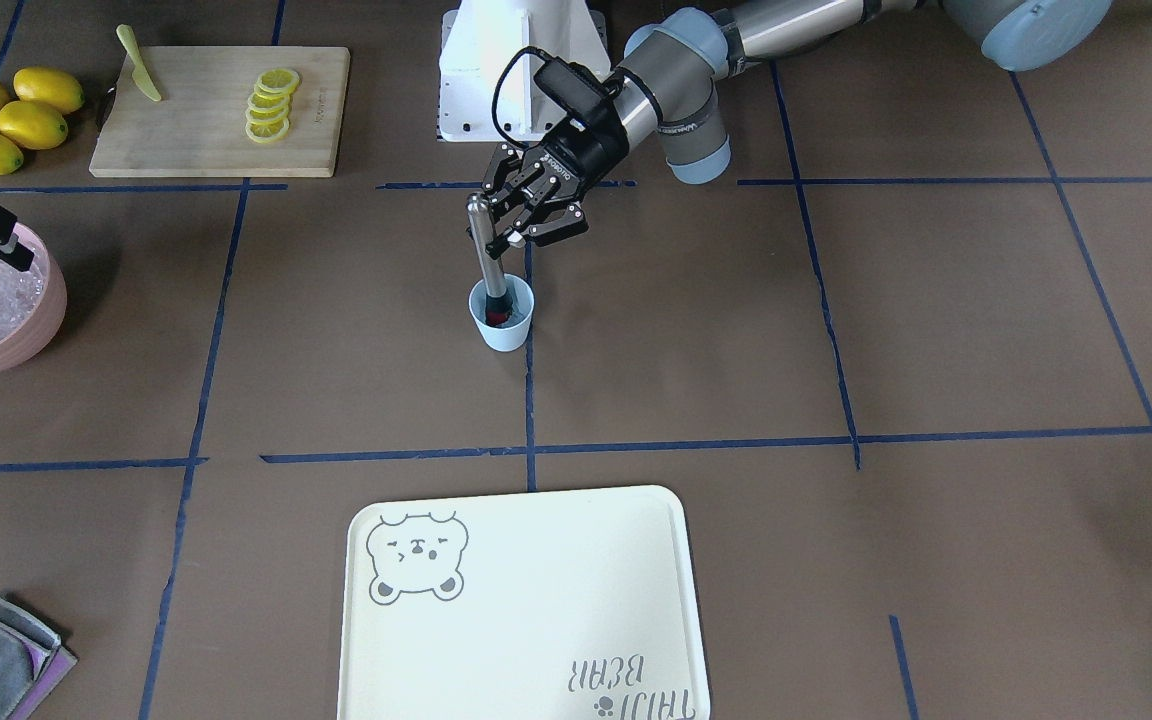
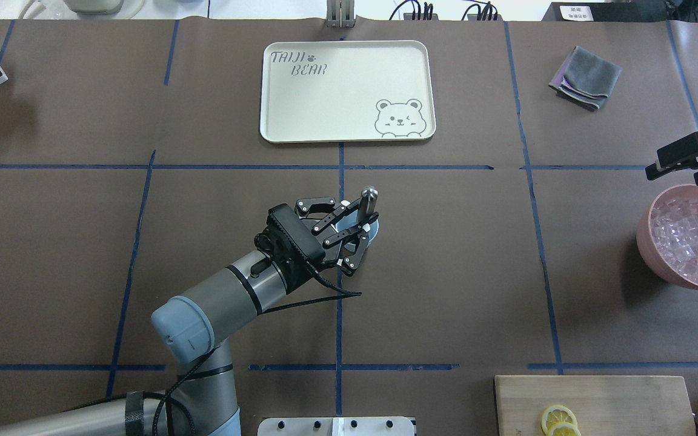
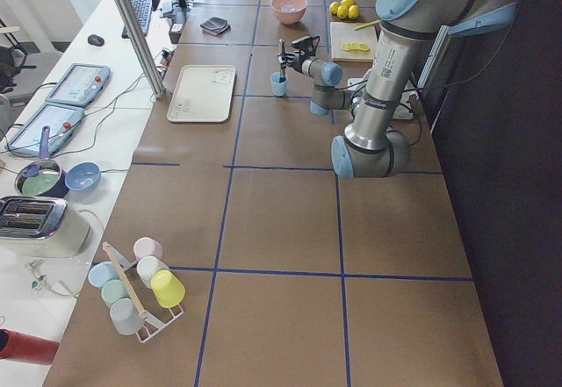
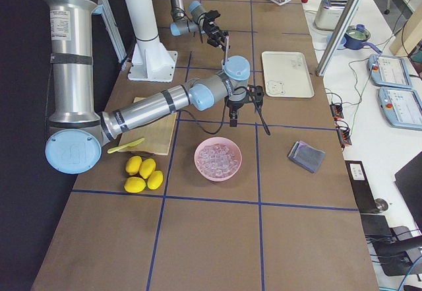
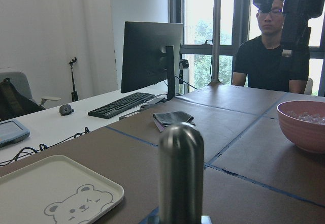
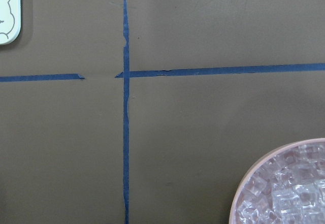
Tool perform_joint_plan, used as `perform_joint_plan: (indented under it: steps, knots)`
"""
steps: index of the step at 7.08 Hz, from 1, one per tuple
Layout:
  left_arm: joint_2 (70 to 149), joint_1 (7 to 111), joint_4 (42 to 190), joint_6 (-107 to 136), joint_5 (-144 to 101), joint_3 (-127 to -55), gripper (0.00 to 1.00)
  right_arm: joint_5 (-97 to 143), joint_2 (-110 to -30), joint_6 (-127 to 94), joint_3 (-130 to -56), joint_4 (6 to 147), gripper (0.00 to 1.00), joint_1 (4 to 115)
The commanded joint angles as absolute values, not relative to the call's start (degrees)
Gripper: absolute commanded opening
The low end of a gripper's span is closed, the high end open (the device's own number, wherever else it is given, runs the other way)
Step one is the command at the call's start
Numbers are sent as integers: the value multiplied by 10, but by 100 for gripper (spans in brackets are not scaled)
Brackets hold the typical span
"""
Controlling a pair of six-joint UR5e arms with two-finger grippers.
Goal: Mash ice and strawberries in cup
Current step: 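Press the pestle down into the cup, crushing the ice and strawberry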
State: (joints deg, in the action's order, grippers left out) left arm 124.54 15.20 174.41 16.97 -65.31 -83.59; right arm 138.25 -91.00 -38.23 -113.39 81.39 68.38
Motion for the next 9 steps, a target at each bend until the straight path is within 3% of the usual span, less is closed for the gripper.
perform_joint_plan:
  steps: [1, 3, 6, 9]
  knots:
    - [1247, 153, 1742, 170, -654, -864, 0, 1383, -910, -382, -1135, 814, 100, 684]
    - [1241, 161, 1691, 171, -653, -930, 0, 1383, -911, -383, -1137, 814, 100, 685]
    - [1218, 178, 1491, 174, -577, -1063, 0, 1383, -913, -386, -1141, 814, 100, 685]
    - [1183, 197, 1484, 200, -577, -1073, 0, 1383, -917, -385, -1140, 814, 100, 685]
